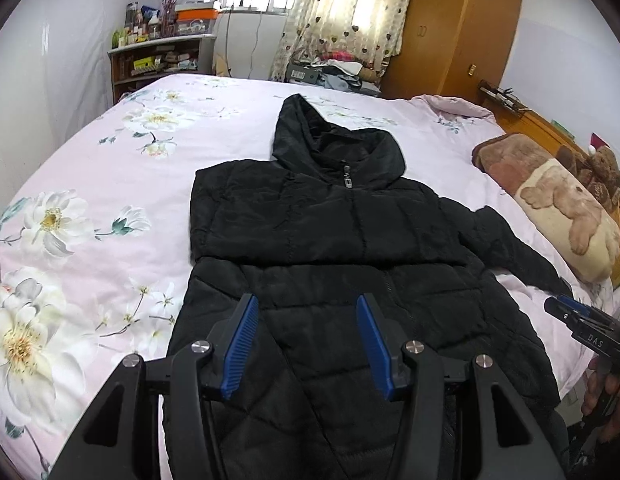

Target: Fold large clothes

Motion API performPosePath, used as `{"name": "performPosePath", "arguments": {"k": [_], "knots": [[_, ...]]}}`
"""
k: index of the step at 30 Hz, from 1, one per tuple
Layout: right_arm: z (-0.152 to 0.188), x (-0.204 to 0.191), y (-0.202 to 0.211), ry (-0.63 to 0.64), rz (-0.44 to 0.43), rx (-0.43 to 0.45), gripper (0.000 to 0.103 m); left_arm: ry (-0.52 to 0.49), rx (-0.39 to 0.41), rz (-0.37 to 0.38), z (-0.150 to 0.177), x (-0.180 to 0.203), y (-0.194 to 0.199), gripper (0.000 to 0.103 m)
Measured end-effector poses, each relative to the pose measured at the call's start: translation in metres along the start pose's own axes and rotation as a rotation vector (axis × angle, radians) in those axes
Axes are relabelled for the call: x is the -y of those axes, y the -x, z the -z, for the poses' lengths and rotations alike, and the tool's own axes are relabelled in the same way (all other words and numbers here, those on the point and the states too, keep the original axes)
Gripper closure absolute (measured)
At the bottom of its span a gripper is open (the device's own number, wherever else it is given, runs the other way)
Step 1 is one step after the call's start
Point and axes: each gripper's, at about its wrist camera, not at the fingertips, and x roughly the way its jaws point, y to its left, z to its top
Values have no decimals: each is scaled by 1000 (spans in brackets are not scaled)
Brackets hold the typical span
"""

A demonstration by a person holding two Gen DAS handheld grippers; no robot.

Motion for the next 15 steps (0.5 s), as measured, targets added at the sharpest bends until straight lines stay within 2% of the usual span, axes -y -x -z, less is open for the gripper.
{"name": "performPosePath", "arguments": {"k": [9, 15], "knots": [[14, 5, 38, -34, -25, 38, 50, -36, 9, 27, 8, 28, 26, 49], [15, 21, 47, -72, -43, 55, 50, -47, 21, 23, 3, 40, 27, 46]]}}
